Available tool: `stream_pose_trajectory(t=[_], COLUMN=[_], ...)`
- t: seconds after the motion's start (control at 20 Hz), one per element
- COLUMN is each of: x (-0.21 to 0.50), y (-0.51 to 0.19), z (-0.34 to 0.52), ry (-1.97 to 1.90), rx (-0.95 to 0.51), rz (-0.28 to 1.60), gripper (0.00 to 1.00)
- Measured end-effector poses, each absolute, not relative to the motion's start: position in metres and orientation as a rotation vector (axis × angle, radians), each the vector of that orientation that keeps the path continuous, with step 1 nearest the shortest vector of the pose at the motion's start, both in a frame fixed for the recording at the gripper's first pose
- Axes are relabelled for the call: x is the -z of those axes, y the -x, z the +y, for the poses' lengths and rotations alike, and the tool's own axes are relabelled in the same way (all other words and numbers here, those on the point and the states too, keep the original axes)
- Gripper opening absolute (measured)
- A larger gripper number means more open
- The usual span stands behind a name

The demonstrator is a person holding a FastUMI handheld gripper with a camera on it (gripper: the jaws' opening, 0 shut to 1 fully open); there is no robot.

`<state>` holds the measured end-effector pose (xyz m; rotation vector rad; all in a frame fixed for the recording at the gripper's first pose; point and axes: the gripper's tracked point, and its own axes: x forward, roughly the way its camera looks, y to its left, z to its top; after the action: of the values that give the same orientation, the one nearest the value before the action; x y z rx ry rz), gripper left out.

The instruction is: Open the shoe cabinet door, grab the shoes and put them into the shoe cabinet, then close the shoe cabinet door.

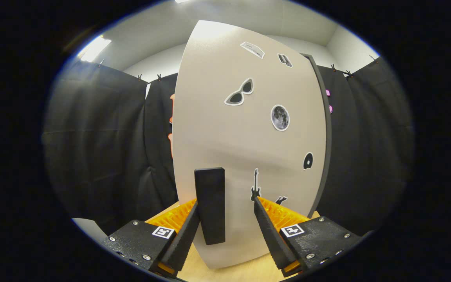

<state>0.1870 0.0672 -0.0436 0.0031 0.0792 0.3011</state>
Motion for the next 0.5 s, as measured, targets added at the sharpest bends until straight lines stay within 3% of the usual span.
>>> stream_pose_trajectory(t=[0.5], x=[0.043], y=[-0.216], z=[0.085], ry=[0.001], rx=[-0.297], rz=[0.082], gripper=[0.88])
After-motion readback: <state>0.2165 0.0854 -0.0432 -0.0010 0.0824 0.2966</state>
